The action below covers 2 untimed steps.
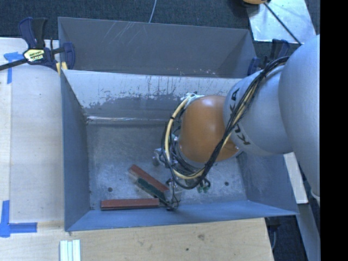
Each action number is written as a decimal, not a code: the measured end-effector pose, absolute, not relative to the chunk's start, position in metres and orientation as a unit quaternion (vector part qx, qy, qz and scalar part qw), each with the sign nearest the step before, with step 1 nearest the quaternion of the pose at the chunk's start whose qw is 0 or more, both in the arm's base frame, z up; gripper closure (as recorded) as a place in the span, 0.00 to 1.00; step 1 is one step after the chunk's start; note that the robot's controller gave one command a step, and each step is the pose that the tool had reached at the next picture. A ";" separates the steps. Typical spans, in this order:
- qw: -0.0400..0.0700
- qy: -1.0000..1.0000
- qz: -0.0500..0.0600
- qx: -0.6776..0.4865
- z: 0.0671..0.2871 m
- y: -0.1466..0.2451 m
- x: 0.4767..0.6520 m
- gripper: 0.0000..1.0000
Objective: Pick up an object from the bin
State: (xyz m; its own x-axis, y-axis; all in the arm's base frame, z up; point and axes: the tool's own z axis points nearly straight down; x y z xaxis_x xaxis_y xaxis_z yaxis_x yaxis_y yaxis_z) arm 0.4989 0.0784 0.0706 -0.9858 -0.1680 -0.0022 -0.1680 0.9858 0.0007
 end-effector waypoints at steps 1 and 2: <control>0.001 0.996 0.000 -0.084 0.071 0.078 0.499 1.00; 0.001 0.996 0.000 -0.084 0.071 0.078 0.499 1.00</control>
Offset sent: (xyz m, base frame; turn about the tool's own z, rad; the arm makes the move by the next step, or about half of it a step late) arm 0.0000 0.0000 0.0000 0.0000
